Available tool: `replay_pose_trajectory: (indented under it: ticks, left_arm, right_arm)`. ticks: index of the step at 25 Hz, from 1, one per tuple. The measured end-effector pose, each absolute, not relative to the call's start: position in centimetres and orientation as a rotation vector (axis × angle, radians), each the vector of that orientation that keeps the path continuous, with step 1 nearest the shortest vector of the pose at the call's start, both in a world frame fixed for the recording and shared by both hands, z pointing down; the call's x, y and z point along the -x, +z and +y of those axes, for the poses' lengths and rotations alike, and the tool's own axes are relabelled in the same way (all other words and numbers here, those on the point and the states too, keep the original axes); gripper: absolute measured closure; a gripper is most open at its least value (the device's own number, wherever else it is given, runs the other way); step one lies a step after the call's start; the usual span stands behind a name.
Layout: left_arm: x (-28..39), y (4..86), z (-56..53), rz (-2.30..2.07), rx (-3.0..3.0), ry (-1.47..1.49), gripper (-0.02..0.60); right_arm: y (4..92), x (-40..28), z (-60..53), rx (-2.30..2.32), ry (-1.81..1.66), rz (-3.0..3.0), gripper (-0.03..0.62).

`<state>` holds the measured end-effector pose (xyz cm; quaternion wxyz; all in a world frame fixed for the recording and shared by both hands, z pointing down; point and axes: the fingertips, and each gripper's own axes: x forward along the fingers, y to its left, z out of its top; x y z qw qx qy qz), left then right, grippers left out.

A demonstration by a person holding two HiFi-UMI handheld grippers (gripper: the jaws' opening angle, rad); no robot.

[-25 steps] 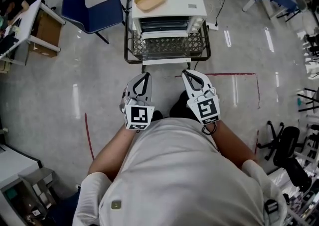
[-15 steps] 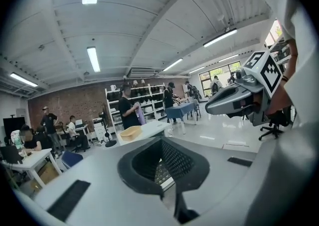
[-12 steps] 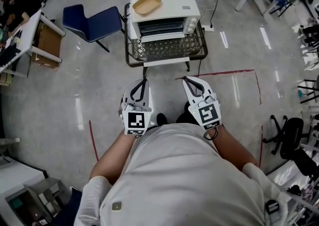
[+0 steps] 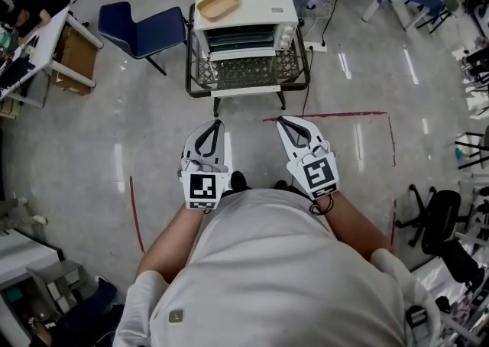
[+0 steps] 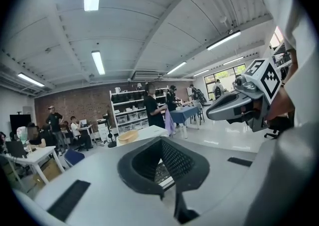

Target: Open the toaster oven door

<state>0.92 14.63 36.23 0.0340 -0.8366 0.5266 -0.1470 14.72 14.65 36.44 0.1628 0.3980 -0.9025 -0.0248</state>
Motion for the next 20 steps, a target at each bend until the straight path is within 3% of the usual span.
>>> replay_pose_trajectory:
  ticks: [20]
  left_arm:
    - [-12.6, 34.3, 23.2, 1.807, 2.533, -0.339, 0.565]
  right_arm:
    - [36.0, -26.8, 22.2, -0.973, -0.012, -2.741, 0.574]
